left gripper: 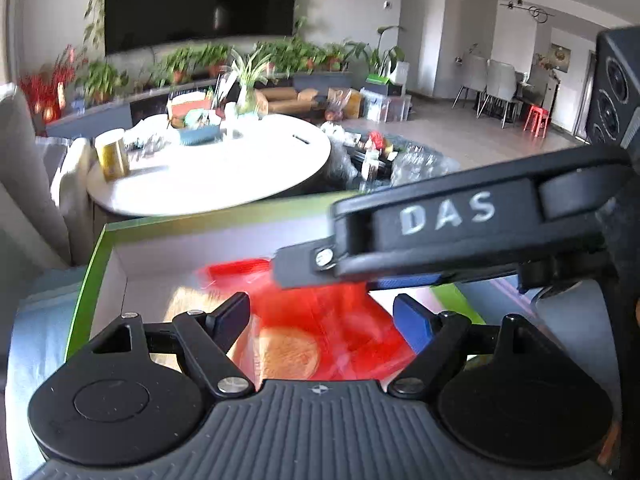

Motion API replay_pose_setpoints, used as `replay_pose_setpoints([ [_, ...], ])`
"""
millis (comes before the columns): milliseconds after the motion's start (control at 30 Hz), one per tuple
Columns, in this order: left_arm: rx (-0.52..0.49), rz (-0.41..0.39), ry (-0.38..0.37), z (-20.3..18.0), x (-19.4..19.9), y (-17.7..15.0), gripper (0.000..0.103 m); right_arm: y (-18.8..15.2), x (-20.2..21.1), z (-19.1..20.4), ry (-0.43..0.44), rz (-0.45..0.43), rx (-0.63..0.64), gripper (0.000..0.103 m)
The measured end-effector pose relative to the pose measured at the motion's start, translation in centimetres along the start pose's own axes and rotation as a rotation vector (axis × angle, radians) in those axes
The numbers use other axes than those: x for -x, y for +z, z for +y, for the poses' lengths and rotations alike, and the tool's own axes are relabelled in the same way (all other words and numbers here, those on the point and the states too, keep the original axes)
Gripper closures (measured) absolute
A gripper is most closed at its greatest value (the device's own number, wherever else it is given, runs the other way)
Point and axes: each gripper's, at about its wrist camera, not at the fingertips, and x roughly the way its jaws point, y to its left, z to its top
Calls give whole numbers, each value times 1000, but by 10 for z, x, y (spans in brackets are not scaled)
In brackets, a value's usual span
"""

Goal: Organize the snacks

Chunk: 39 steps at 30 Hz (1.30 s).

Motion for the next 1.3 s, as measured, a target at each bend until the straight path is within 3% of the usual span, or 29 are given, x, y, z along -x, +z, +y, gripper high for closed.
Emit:
replay_pose_setpoints([
  [67, 5, 3, 8, 6, 1, -5, 27, -3, -1, -5, -48, -13, -10, 32],
  [333, 91, 13, 41, 22, 14, -15, 27, -4, 22, 1, -30, -41, 18, 32],
  [600, 65, -25, 34, 9, 49, -27, 26, -12, 58, 13, -2, -53, 101, 31],
  [800, 97, -22, -18, -5, 79, -54, 26, -44, 83, 9, -17, -16, 153, 31],
  [1000, 118, -24, -81, -27, 112, -87, 26, -90, 105, 2, -94, 9, 167, 31],
  [1300, 67, 7, -253, -74, 137, -117, 26, -128, 129, -13, -178, -13, 106, 31],
])
